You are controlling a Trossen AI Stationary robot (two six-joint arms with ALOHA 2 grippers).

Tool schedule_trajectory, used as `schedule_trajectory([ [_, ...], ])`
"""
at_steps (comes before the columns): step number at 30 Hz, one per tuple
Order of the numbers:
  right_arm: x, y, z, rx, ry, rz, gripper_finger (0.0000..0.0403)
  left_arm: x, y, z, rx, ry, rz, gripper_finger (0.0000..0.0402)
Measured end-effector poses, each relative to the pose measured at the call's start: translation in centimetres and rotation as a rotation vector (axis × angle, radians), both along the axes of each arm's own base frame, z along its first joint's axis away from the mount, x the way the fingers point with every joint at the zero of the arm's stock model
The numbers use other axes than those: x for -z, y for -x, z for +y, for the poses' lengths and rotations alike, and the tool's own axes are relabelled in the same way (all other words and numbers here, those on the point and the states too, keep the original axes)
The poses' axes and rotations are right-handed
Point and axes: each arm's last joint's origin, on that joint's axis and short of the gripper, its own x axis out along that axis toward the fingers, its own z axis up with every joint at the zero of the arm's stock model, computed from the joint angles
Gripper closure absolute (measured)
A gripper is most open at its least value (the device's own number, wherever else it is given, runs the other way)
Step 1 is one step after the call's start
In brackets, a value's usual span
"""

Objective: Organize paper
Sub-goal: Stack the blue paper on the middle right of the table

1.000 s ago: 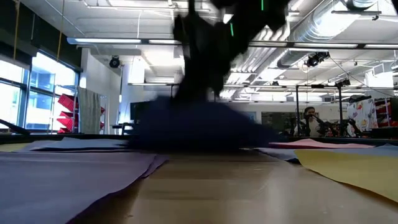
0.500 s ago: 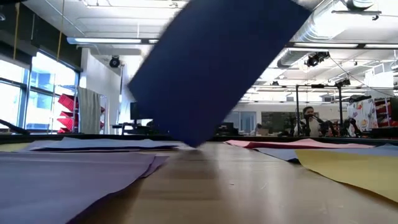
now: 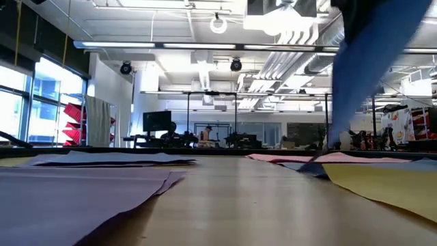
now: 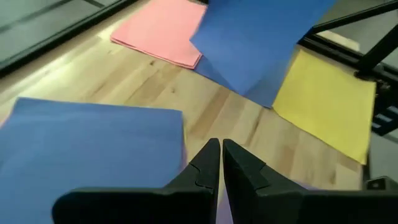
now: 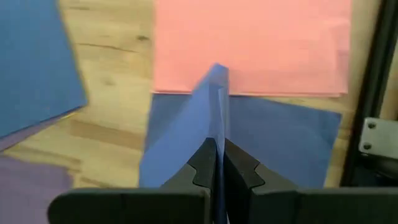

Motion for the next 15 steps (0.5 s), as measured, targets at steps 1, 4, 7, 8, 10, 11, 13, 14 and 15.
schedule_trajectory([
  [1, 1.1, 0.4, -0.1, -0.014, -0.029, 0.029, 0.0403, 0.0, -0.1, 0.1, -0.007, -0.001, -0.001, 0.0402],
  [4, 4.4, 0.6, -0.5, -0.092, -0.135, 0.014, 0.0403, 0.0, -0.3, 0.4, -0.031, -0.008, -0.006, 0.0402],
  [7, 6.9, 1.2, -0.7, -0.140, -0.194, -0.002, 0.0403, 0.0, -0.5, 0.7, -0.057, -0.010, -0.009, 0.0402],
  [8, 7.6, 1.4, -0.8, -0.132, -0.195, 0.003, 0.0403, 0.0, -0.6, 0.8, -0.064, -0.010, -0.009, 0.0402],
  [10, 9.1, 1.8, -1.0, -0.112, -0.193, 0.017, 0.0403, 0.0, -0.7, 1.1, -0.085, -0.004, -0.011, 0.0402],
  [11, 9.6, 2.0, -1.0, -0.102, -0.191, 0.005, 0.0403, 0.0, -0.8, 1.2, -0.093, 0.000, -0.011, 0.0402],
  [13, 10.6, 2.2, -1.2, -0.055, -0.192, -0.014, 0.0403, 0.0, -1.0, 1.4, -0.111, 0.013, -0.011, 0.0402],
  [14, 11.1, 2.4, -1.2, -0.021, -0.187, -0.011, 0.0403, 0.0, -1.0, 1.5, -0.120, 0.017, -0.011, 0.0402],
  [15, 11.5, 2.6, -1.3, 0.016, -0.180, -0.014, 0.0403, 0.0, -1.1, 1.6, -0.129, 0.020, -0.010, 0.0402],
])
